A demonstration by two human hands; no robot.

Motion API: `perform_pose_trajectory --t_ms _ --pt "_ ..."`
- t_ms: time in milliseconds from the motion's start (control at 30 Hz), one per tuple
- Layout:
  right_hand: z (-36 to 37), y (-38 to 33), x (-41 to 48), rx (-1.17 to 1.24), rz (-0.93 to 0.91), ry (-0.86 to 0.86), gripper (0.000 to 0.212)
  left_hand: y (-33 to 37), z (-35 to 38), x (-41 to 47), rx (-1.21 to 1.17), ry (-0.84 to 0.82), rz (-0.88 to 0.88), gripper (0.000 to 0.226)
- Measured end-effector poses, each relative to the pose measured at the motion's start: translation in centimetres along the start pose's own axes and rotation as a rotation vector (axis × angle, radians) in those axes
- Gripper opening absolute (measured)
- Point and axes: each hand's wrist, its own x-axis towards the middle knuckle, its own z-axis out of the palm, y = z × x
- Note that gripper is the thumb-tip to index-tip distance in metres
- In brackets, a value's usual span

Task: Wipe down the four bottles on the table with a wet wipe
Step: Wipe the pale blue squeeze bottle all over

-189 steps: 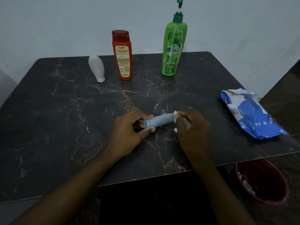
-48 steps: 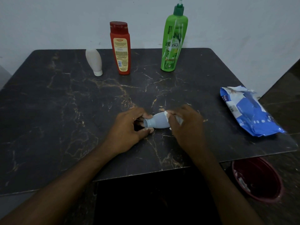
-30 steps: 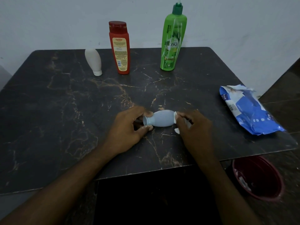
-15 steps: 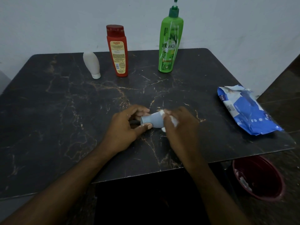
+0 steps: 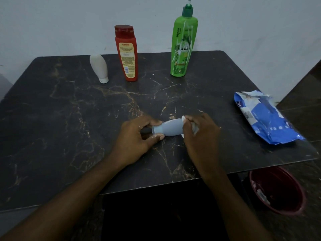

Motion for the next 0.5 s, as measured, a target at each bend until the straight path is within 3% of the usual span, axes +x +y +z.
perform_pose_trajectory --t_ms 267,500 --pt "-0.4 -4.0 -2.0 0.031 -0.258 -0.168 0.019 0.3 0.0 -0.6 0.093 0.04 0.131 0.032" --pt "-0.8 0.8 0.4 0.101 -0.051 0.036 0.016 0.6 0.0 -0.4 0.149 0.023 0.19 0.032"
